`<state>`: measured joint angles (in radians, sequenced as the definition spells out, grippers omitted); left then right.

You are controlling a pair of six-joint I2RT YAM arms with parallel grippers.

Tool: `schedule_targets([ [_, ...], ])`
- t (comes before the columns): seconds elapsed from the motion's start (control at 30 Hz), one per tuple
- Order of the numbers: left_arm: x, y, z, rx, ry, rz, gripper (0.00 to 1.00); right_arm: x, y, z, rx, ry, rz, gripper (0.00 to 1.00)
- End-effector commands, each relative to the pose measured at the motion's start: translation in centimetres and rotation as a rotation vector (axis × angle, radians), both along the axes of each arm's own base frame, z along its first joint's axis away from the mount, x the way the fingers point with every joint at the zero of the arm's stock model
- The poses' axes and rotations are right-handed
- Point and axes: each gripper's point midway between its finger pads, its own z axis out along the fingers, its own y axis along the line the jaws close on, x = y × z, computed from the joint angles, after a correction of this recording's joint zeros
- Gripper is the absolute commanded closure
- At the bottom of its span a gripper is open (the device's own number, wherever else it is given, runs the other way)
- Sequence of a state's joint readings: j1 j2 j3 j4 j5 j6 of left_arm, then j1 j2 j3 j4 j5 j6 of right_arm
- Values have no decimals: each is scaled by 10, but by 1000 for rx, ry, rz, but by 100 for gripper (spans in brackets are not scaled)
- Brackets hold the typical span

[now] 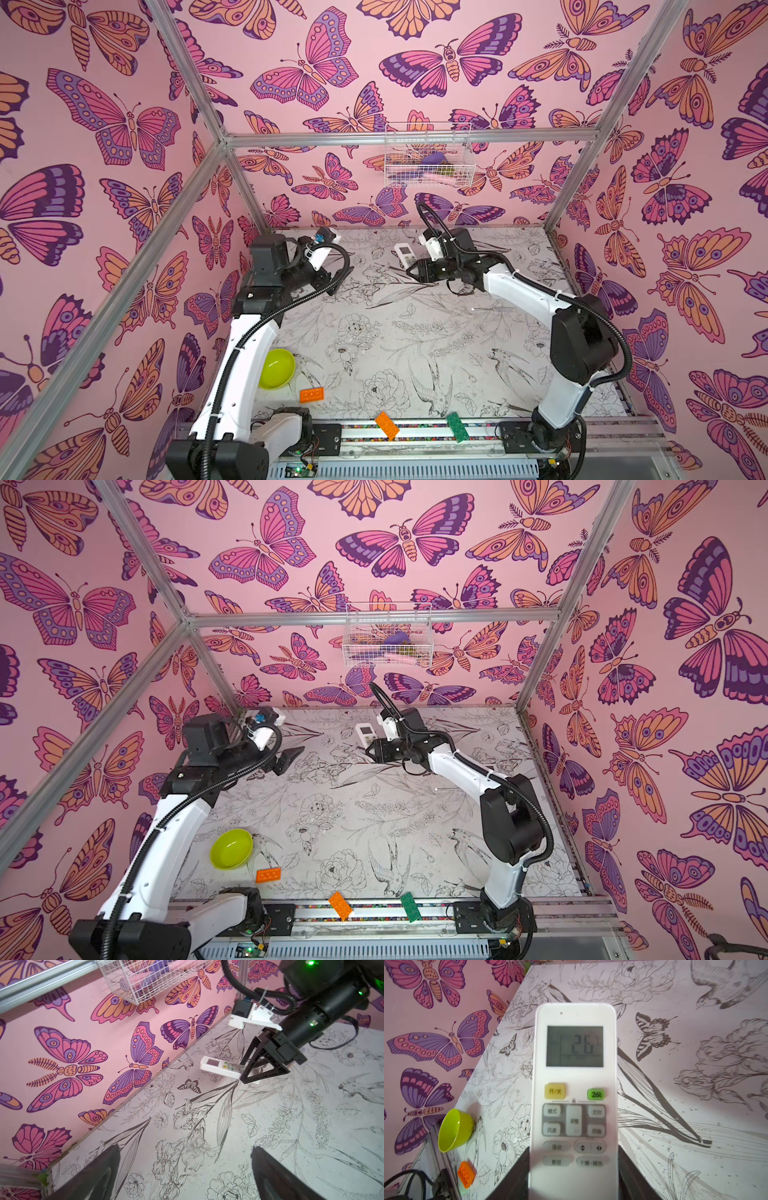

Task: Unload the batteries from the remote control
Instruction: 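Lift the remote with the right gripper while the left gripper grasps its top end, then hold the remote between both grippers, raised above the table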

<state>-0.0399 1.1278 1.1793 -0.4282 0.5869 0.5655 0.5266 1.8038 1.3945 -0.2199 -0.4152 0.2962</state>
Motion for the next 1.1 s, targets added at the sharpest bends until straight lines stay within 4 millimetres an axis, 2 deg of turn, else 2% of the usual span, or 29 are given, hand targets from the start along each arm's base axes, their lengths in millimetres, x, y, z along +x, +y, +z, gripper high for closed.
schedule_targets([
  [0.0,-13,-5,-4,83,-26,-71,0,-12,10,31,74,-70,115,73],
  [0.1,-17,-12,-9,106,-22,-133,0,-19,8,36,67,-82,148,74],
  [0.23,-25,-30,-26,168,-53,-262,0,-43,13,47,82,-107,299,79],
  [0.37,-26,-45,-27,212,-79,-381,0,-62,14,51,110,-126,408,80],
  [0.5,-34,-60,-23,289,-219,-552,0,-81,15,57,142,-137,515,80],
  [0.63,-49,-67,-38,416,-416,-717,0,-104,9,63,173,-135,647,80],
  [0.83,-47,-70,-47,450,-495,-751,1,-128,-2,70,186,-129,799,80],
  [0.93,-47,-73,-61,486,-546,-797,3,-137,1,76,245,-121,855,81],
  [1.07,-47,-83,-65,454,-606,-833,13,-142,5,80,280,-109,909,83],
])
